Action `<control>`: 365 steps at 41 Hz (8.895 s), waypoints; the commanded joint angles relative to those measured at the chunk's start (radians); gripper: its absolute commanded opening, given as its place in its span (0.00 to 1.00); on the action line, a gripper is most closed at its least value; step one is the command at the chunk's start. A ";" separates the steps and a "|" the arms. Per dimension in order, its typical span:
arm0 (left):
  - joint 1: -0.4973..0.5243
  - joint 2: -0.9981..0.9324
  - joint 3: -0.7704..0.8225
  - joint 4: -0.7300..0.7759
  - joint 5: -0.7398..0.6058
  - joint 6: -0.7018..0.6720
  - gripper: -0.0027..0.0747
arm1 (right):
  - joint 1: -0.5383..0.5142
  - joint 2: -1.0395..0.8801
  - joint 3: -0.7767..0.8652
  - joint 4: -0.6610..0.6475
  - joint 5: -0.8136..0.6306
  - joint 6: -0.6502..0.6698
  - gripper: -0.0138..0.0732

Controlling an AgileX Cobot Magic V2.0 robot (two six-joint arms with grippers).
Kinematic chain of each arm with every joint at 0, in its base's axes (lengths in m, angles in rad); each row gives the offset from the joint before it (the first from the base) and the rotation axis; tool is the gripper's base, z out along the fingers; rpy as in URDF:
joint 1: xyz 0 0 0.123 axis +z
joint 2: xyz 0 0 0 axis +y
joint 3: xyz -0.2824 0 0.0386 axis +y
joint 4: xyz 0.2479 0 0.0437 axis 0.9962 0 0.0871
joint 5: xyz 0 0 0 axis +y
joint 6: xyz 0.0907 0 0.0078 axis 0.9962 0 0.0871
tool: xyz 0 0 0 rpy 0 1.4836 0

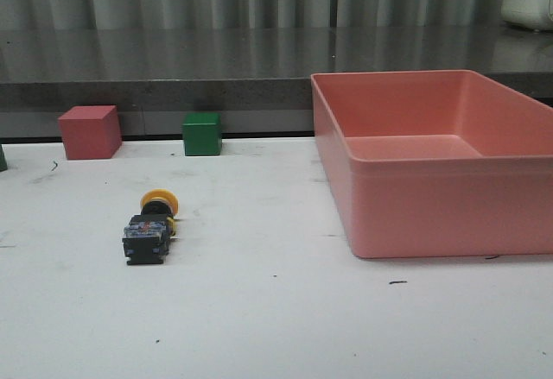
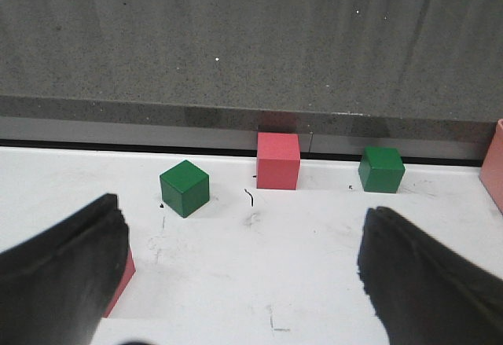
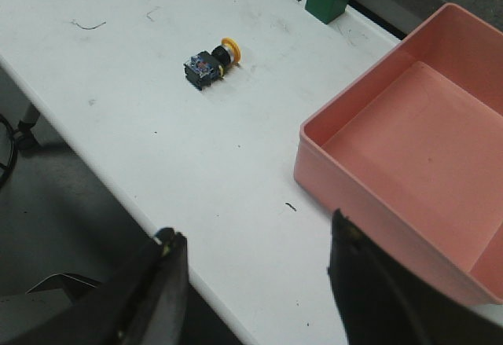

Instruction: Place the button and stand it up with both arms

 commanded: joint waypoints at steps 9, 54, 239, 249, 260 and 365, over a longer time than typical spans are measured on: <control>-0.001 0.030 -0.039 -0.011 -0.103 -0.004 0.79 | -0.005 0.001 -0.022 -0.013 -0.061 -0.011 0.65; -0.467 0.970 -0.491 -0.051 0.329 0.015 0.79 | -0.005 0.001 -0.022 -0.013 -0.059 -0.011 0.65; -0.198 1.211 0.248 0.180 -1.802 -0.081 0.30 | -0.005 0.001 -0.022 -0.013 -0.058 -0.011 0.65; -0.198 1.300 0.230 0.164 -1.897 -0.055 0.30 | -0.005 0.001 -0.022 -0.013 -0.058 -0.011 0.65; -0.198 1.345 0.192 0.166 -1.896 -0.055 0.30 | -0.005 0.001 -0.022 -0.013 -0.058 -0.011 0.65; -0.597 0.172 -0.187 0.182 0.439 -0.187 0.63 | -0.005 0.001 -0.022 -0.013 -0.058 -0.011 0.65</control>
